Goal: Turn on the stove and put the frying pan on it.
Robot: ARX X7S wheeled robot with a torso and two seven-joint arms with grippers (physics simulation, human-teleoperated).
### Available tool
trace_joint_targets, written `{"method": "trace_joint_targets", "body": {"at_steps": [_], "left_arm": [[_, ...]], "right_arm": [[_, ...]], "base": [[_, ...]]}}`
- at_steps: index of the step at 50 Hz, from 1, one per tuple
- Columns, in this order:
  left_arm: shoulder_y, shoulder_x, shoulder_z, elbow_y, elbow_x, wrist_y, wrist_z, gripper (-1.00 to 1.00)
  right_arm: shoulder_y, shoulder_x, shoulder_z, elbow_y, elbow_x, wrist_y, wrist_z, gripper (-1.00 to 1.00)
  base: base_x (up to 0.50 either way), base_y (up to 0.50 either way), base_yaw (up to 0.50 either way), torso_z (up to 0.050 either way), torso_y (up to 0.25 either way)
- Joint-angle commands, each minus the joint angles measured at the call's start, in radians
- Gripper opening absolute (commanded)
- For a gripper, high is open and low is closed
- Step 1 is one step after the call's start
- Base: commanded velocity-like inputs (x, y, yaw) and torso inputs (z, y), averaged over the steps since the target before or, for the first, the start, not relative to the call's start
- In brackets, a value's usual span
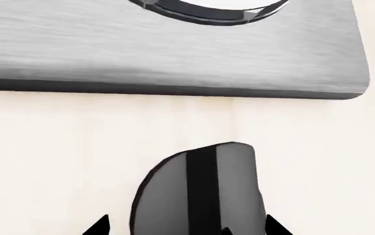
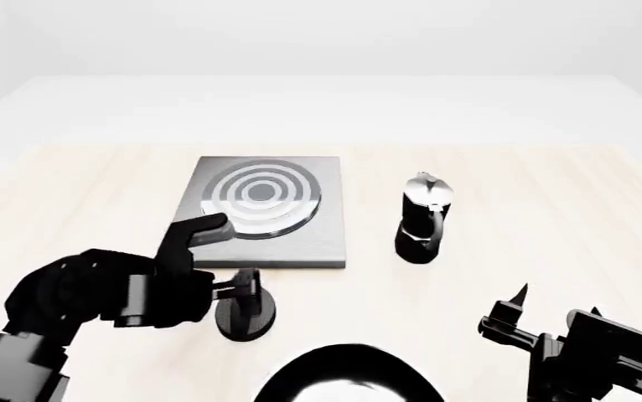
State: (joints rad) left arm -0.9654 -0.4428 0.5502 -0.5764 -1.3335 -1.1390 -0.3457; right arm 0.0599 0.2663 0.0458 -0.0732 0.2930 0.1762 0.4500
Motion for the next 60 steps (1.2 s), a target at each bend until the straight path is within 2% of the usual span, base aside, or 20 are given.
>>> {"method": "trace_joint_targets", "body": {"at_steps": [1,5,9,12,13,15,16,18,19,20,21,25,29,31,34,37,43,47,54,60], "left_arm": [[-0.013,0.023,-0.02,-0.009,-0.004,0.044,-0.033,1.0],[-0.003,0.009,-0.021,0.061,-0.021,0.031,-0.021,1.0],[0.017,-0.029,-0.088,0.263,-0.113,0.026,-0.023,1.0],[0.009,-0.048,-0.16,0.366,-0.221,0.01,-0.087,1.0],[-0.018,-0.074,-0.218,0.476,-0.37,-0.013,-0.203,1.0],[-0.031,-0.086,-0.24,0.522,-0.454,-0.02,-0.272,1.0],[-0.055,-0.106,-0.261,0.578,-0.57,-0.006,-0.392,1.0],[-0.073,-0.125,-0.273,0.636,-0.646,0.006,-0.469,1.0],[-0.09,-0.151,-0.276,0.676,-0.744,0.046,-0.588,1.0],[-0.096,-0.16,-0.281,0.7,-0.778,0.059,-0.618,1.0],[-0.111,-0.195,-0.266,0.749,-0.833,0.074,-0.71,1.0],[-0.14,-0.269,-0.238,0.845,-0.988,0.094,-0.831,1.0],[-0.184,-0.337,-0.258,0.906,-0.98,0.056,-0.858,1.0],[-0.202,-0.359,-0.26,0.917,-0.96,0.01,-0.842,1.0],[-0.185,-0.39,-0.337,0.939,-0.898,0.009,-0.811,1.0],[-0.276,-0.456,-0.222,0.933,-1.014,-0.097,-0.831,1.0],[-0.345,-0.505,-0.173,0.949,-1.072,-0.418,-0.676,1.0],[-0.339,-0.603,-0.143,1.074,-0.914,-0.43,-0.299,1.0],[-0.36,-0.663,-0.023,1.147,-0.898,-0.416,-0.213,1.0],[-0.475,-0.722,0.067,1.125,-0.959,-0.417,-0.207,1.0]], "right_arm": [[0.001,0.002,-0.004,0.004,0.002,-0.003,0.002,1.0],[0.0,0.002,-0.005,0.002,0.004,-0.003,0.003,1.0],[0.0,0.003,-0.008,0.003,0.004,-0.003,0.003,1.0],[0.0,0.003,-0.009,0.004,0.004,-0.003,0.005,1.0],[0.002,0.003,-0.01,0.007,0.004,-0.004,0.004,1.0],[0.003,0.003,-0.01,0.009,0.004,-0.005,0.005,1.0],[0.003,0.003,-0.011,0.009,0.005,-0.005,0.004,1.0],[0.003,0.004,-0.012,0.008,0.006,-0.005,0.004,1.0],[0.002,0.004,-0.011,0.009,0.007,-0.005,0.004,1.0],[0.002,0.005,-0.011,0.008,0.007,-0.005,0.004,1.0],[0.001,0.006,-0.01,0.005,0.009,-0.004,0.005,1.0],[-0.001,0.008,-0.006,0.0,0.016,-0.001,0.005,1.0],[0.002,0.009,-0.005,0.009,0.021,-0.004,0.002,1.0],[0.001,0.011,-0.003,0.008,0.024,-0.005,0.002,1.0],[0.005,0.01,-0.002,0.016,0.026,-0.007,0.001,1.0],[0.007,0.01,-0.004,0.022,0.027,-0.009,0.0,1.0],[0.006,0.012,-0.001,0.025,0.033,-0.01,0.0,1.0],[0.006,0.014,-0.001,0.021,0.033,-0.008,0.003,1.0],[0.007,0.014,-0.005,0.025,0.032,-0.009,0.006,1.0],[0.007,0.014,-0.007,0.028,0.032,-0.012,0.007,1.0]], "base": [[0.0,0.0,0.0,0.0,0.0],[0.0,0.0,0.0,0.0,0.0],[0.0,0.0,0.0,0.0,0.0],[0.0,0.0,0.0,0.0,0.0],[0.0,0.0,0.0,0.0,0.0],[0.0,0.0,0.0,0.0,0.0],[0.0,0.0,0.0,0.0,0.0],[0.0,0.0,0.0,0.0,0.0],[0.0,0.0,0.0,0.0,0.0],[0.0,0.0,0.0,0.0,0.0],[0.0,0.0,0.0,0.0,0.0],[0.0,0.0,0.0,0.0,0.0],[0.0,0.0,0.0,0.0,0.0],[0.0,0.0,0.0,0.0,0.0],[0.0,0.0,0.0,0.0,0.0],[0.0,0.0,0.0,0.0,0.0],[0.0,0.0,0.0,0.0,0.0],[0.0,0.0,0.0,0.0,0.0],[0.0,0.0,0.0,0.0,0.0],[0.0,0.0,0.0,0.0,0.0]]}}
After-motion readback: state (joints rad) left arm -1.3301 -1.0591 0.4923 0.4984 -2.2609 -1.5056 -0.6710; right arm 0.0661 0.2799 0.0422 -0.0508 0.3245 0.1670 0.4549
